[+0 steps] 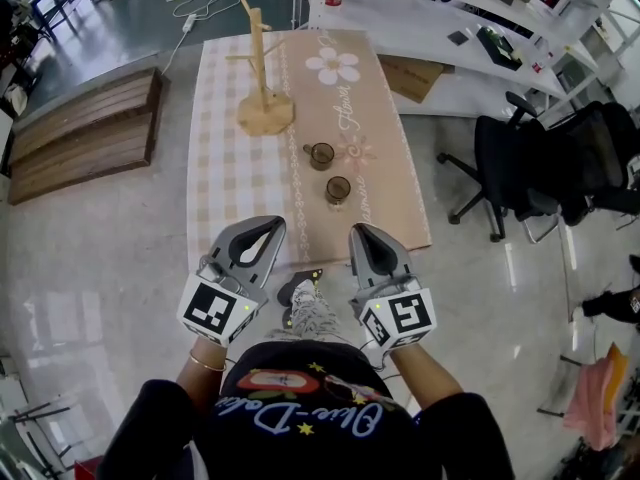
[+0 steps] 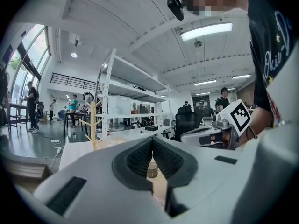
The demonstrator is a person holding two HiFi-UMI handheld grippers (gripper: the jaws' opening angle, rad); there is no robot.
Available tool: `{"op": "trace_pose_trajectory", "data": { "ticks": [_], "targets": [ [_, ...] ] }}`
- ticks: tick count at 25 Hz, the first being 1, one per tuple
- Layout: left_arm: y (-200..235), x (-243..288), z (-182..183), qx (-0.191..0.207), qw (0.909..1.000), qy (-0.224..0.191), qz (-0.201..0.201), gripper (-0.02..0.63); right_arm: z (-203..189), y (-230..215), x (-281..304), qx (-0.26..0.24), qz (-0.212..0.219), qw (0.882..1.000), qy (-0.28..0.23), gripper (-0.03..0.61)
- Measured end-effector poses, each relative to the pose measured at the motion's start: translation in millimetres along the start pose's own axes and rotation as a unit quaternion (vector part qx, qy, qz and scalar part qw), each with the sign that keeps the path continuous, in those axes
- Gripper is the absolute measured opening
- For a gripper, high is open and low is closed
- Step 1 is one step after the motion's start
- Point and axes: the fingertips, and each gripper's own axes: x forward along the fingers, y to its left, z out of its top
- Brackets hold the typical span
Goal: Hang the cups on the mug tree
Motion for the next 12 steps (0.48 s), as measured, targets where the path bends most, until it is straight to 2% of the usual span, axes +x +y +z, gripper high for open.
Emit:
{"op": "trace_pose_trajectory", "data": {
  "ticks": [12],
  "targets": [
    [11,11,-7,-0.004,0.9999,0.01,-0.001,0.008,-20,-15,22,0.001,-0.013,1.0,0.027,0.011]
  ]
}}
